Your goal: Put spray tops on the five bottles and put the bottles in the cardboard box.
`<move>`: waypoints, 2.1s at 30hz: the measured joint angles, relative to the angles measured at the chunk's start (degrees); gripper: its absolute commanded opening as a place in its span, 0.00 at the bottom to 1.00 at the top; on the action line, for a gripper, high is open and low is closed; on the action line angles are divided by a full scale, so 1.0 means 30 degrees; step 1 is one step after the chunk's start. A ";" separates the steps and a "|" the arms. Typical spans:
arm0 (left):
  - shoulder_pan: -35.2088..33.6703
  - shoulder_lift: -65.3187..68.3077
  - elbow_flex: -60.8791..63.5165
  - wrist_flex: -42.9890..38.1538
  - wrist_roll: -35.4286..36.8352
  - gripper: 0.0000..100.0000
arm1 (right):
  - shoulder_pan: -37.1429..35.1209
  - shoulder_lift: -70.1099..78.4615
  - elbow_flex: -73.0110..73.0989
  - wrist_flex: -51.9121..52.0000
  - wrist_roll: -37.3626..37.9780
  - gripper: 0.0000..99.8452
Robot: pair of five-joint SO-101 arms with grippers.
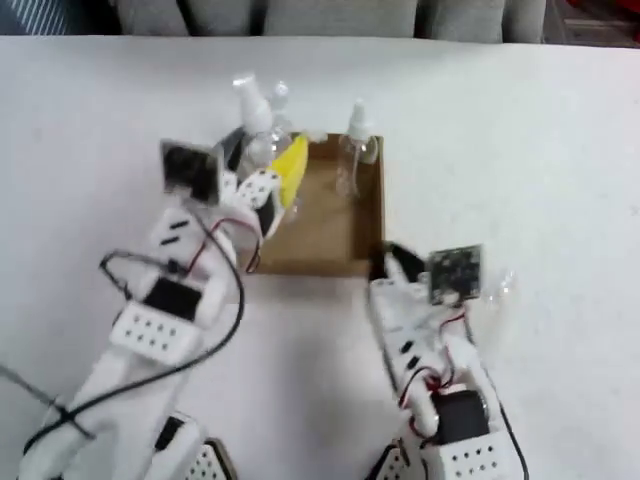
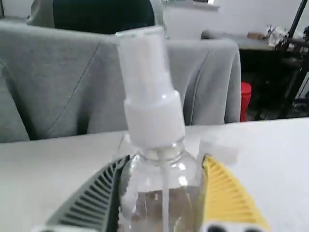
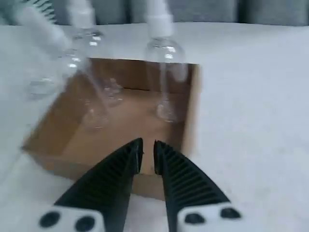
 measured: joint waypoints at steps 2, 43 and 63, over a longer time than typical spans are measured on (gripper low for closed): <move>0.0000 0.1582 -0.1201 0.0762 0.0029 0.02 | -0.2198 -0.0029 -0.0410 0.0029 -0.0322 0.01; 0.2315 -0.4337 -0.2374 1.1223 0.2139 0.02 | -0.5275 -0.0527 0.1788 -0.6242 -0.0674 0.01; 0.0147 -0.4425 0.3663 0.2139 -0.0586 0.02 | -0.0967 -0.0234 0.1729 -0.0645 -0.0645 0.01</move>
